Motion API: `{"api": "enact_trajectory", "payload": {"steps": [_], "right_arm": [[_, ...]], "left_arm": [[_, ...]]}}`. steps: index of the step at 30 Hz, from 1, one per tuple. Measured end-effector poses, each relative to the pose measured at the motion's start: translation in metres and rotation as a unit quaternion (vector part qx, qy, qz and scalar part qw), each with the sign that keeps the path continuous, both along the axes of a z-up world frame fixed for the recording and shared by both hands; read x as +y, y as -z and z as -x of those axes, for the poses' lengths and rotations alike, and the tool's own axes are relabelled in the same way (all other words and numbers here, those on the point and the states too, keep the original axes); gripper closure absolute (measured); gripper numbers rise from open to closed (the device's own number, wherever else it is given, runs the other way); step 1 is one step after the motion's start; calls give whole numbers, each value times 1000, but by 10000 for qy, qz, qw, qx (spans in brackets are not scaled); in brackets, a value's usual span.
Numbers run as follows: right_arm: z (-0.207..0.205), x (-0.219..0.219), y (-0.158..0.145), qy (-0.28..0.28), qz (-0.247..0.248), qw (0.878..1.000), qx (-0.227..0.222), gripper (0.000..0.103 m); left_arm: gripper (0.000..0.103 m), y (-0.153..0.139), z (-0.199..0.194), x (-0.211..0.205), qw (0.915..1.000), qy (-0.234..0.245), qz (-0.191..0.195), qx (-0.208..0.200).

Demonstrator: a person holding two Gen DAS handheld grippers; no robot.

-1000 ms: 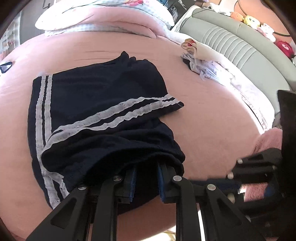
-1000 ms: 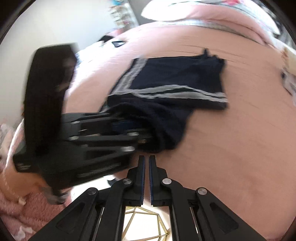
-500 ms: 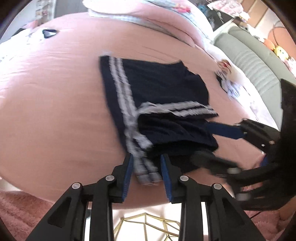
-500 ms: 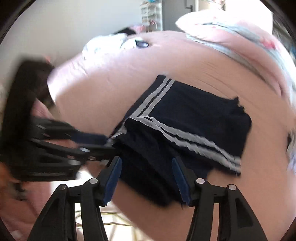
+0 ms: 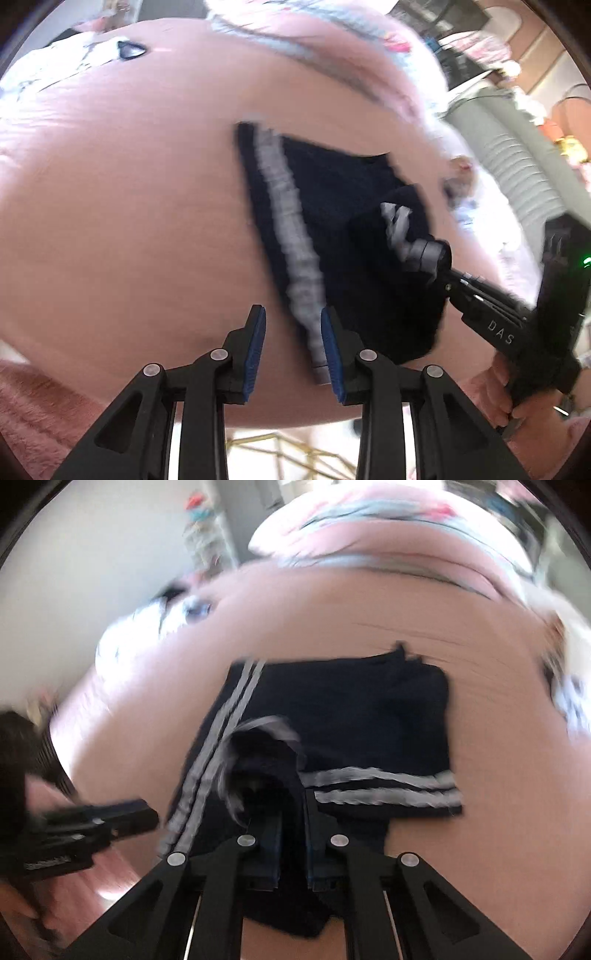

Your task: Fold clothes

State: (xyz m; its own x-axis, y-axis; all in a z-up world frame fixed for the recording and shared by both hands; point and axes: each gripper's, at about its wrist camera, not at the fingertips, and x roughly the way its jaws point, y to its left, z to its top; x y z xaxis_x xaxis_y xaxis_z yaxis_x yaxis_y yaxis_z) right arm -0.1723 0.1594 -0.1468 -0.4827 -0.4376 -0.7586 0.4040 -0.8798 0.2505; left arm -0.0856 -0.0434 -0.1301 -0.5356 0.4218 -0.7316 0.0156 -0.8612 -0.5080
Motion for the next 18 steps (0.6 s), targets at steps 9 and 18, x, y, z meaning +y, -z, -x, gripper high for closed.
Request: {"api": "enact_trajectory", "payload": {"steps": [9,18], "right_arm": [[-12,18,4,-172,309,9993,115,96],[-27,-1,2,-811,113,9955,472,96]], "left_arm": [[50,-15,45,38,9879,662,-1401,-95],[89,-6,73,67,9875,979,-820,-920]]}}
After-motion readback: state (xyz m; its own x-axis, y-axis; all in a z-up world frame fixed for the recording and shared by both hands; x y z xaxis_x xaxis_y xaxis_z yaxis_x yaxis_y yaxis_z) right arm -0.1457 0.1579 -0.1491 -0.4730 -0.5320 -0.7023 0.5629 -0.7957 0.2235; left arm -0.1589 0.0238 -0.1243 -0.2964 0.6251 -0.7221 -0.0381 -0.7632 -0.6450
